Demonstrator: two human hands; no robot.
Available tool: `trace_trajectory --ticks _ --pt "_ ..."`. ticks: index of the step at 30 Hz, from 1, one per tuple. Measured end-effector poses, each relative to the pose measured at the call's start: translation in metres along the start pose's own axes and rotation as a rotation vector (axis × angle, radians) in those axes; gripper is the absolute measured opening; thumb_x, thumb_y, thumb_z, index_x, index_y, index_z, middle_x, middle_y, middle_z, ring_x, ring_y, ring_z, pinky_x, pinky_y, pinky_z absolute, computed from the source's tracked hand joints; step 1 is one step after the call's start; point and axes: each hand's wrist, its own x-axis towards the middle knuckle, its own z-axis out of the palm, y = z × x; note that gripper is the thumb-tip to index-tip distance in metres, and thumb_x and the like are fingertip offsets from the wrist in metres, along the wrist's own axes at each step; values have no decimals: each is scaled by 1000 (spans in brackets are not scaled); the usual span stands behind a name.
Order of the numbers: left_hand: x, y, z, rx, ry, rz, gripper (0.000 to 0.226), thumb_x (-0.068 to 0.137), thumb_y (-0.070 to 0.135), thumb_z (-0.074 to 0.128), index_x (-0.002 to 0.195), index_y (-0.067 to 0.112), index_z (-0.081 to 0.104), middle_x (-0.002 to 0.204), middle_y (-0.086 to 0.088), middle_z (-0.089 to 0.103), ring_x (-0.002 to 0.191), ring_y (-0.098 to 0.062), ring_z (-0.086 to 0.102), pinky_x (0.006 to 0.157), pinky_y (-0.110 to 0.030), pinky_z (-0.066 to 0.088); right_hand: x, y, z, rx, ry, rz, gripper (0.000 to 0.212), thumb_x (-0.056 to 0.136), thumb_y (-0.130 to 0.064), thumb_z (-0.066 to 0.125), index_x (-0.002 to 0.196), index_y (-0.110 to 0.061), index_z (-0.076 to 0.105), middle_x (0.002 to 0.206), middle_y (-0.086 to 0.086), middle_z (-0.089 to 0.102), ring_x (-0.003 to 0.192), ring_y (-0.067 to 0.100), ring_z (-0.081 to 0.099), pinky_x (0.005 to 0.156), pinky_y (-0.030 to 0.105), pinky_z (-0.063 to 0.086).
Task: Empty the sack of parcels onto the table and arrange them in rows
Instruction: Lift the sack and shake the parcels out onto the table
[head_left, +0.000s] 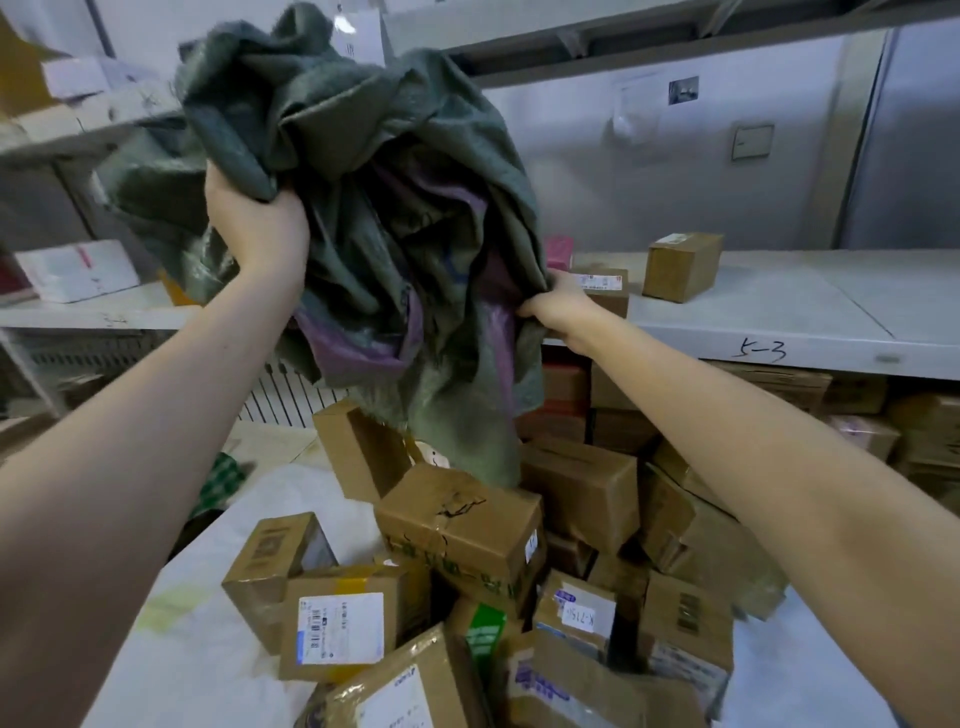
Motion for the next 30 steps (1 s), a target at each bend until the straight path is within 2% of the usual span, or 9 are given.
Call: trace_trajectory --ticks 4,12,15,19,21,23,25,27,30 --pt "-3 -21 -10 64 23 -88 31 89 17 58 120 19 57 110 11 59 108 -5 55 95 -13 40 5 3 0 -44 56 -6 46 82 10 56 126 -5 55 115 16 64 106 30 61 87 36 53" --pt "3 -11 -11 -58 -1 -199 36 86 20 61 119 27 47 112 11 55 112 -10 55 107 -29 42 7 -3 5 91 238 -163 33 88 8 49 117 -5 57 105 7 60 105 23 58 95 36 49" --pt "7 6 -5 -143 -13 -179 48 86 13 55 132 19 43 120 7 54 116 -11 53 108 -27 41 8 -16 7 194 330 -234 38 87 11 40 115 -8 57 105 6 63 105 24 59 97 37 50" --pt "8 18 -3 -226 22 -214 56 76 21 49 132 18 43 120 5 54 116 -14 53 109 -31 40 8 -33 12 252 285 -286 46 88 9 39 127 -11 53 118 7 62 109 20 58 94 33 51" --pt "8 20 -5 -244 44 -242 50 76 22 48 126 23 44 121 5 54 112 -14 56 106 -36 44 5 -38 13 240 225 -333 40 89 -3 53 129 -10 51 127 9 57 109 20 57 87 27 51" --pt "9 23 -9 -342 87 -308 41 82 16 50 120 27 43 119 4 56 104 -15 60 101 -40 49 3 -39 9 127 195 -353 66 81 -25 75 135 -10 41 139 9 42 123 23 47 94 27 47" --pt "12 23 -11 -436 102 -405 48 92 9 49 134 27 38 119 2 53 98 -17 60 97 -39 52 3 -38 6 -75 166 -312 107 68 -37 85 148 -12 18 152 10 20 140 23 24 114 35 29" --pt "11 25 -15 -485 48 -521 57 95 8 48 146 25 29 122 -2 54 98 -20 61 91 -40 54 5 -35 9 -217 42 -328 139 56 -46 90 152 -10 -4 159 11 1 148 23 4 121 43 13" --pt "1 29 -18 -497 -154 -596 21 100 16 45 116 12 57 84 -3 74 80 -19 68 74 -36 60 1 -31 27 -245 -269 -465 146 47 -51 91 152 -9 -1 159 8 10 147 20 15 120 43 19"
